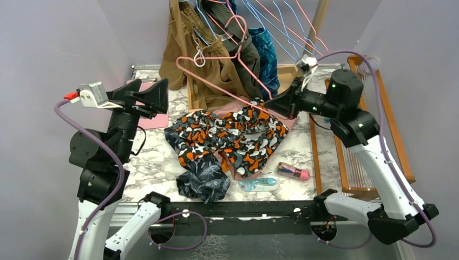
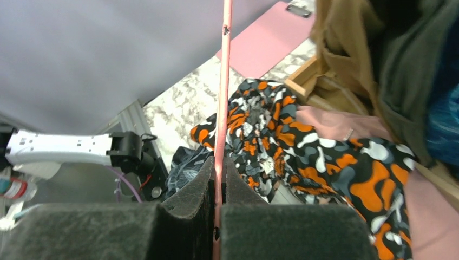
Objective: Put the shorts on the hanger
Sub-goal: Hang the shorts on the hanger.
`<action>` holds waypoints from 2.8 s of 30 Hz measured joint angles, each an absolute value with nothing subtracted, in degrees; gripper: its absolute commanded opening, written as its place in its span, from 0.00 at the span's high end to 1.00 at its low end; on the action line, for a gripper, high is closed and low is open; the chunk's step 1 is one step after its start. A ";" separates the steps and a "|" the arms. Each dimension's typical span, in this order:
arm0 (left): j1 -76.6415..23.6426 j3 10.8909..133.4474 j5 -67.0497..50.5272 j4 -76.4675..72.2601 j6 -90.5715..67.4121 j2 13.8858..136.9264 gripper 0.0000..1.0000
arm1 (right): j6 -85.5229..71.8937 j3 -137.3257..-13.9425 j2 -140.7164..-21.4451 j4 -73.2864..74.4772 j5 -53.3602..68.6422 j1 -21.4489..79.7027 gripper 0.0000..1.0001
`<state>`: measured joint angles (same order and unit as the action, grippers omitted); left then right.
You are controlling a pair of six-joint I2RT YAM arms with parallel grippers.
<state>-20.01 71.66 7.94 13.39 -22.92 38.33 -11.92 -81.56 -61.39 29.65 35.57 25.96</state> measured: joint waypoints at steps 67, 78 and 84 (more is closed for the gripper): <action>-34.76 59.94 -40.05 20.80 15.38 44.16 1.00 | 7.81 -49.65 -37.10 23.38 40.01 39.44 0.99; -35.11 58.15 -38.68 19.77 13.93 44.18 1.00 | 7.53 -51.92 -37.41 26.30 39.66 39.42 0.56; -35.11 56.88 -36.42 16.71 12.43 44.12 1.00 | 7.51 -54.54 -37.47 26.65 39.38 39.42 0.47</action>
